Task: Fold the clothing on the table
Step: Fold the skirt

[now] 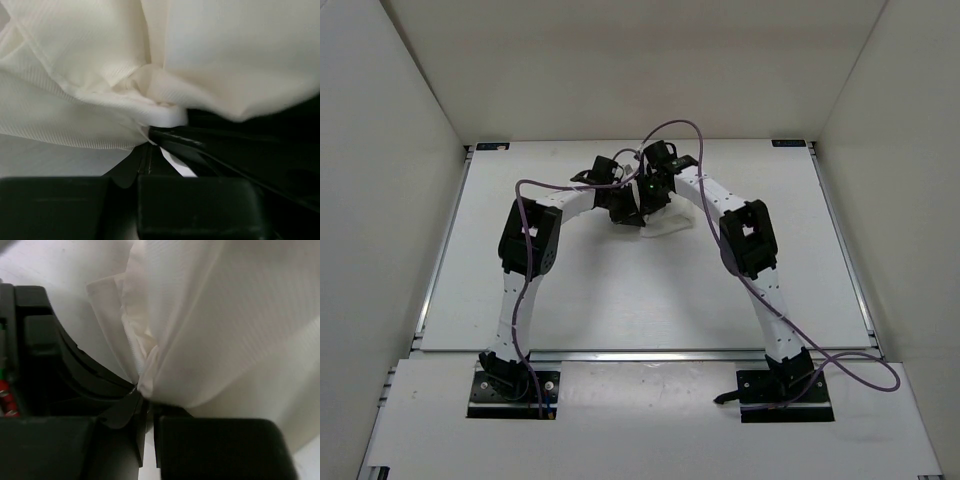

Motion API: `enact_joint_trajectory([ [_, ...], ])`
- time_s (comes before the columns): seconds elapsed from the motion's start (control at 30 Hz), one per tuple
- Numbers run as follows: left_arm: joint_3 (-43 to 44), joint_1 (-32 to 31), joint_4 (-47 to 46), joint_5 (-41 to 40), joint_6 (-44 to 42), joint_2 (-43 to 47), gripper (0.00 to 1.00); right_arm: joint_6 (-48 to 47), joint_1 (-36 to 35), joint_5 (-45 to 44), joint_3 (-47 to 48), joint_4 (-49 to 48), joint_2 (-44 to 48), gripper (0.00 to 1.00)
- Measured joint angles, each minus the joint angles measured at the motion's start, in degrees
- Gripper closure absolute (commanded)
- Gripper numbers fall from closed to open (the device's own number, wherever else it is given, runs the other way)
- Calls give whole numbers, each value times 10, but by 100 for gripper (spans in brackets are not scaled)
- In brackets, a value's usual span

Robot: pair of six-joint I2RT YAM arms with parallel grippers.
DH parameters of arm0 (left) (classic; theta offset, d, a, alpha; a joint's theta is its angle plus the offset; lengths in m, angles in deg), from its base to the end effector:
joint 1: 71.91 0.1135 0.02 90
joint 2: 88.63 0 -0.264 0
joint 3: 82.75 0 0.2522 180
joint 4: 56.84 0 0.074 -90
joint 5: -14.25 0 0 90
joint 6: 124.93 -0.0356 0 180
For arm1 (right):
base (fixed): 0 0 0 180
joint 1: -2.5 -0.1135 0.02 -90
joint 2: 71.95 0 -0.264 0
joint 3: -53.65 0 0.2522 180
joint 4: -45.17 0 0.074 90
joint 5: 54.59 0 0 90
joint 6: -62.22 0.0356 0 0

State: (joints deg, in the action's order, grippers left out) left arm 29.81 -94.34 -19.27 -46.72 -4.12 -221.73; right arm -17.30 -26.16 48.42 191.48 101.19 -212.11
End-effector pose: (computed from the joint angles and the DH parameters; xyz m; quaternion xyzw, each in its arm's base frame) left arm 0.4483 -0.2037 0.1285 0.0007 0.9334 -0.3346 0.1298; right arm 0.4627 0.2621 0.1799 -0.1815 0.9390 0.1935 0.2188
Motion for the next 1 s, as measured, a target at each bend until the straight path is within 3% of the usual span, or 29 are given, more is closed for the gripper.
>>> enact_joint_trajectory([
  [0.17, -31, 5, -8, 6, 1, 17, 100, 15, -6, -20, -24, -1, 19, 100],
  [0.4, -75, 14, -26, 13, 3, 41, 100, 33, -5, -47, -212, -51, 155, 100],
  [0.6, -75, 17, -30, 12, 4, 41, 100, 35, -6, -19, -254, -72, 202, 100],
  [0.67, -76, 16, -31, 12, 5, 41, 100, 35, -10, -15, -254, -79, 202, 90],
  [0.77, -82, 16, -39, 14, 8, 42, 100, 36, -18, -4, -255, -85, 202, 86],
  [0.83, -85, 16, -44, 15, 10, 43, 100, 37, -23, 6, -255, -87, 202, 73],
  [0.87, -89, 16, -48, 15, 12, 45, 100, 37, -26, 9, -255, -88, 202, 72],
  [0.97, -110, 17, -64, 14, 16, 56, 90, 32, -34, 8, -279, -117, 218, 61],
  [1.0, -120, 18, -69, 14, 18, 62, 80, 34, -36, 5, -296, -129, 231, 58],
])
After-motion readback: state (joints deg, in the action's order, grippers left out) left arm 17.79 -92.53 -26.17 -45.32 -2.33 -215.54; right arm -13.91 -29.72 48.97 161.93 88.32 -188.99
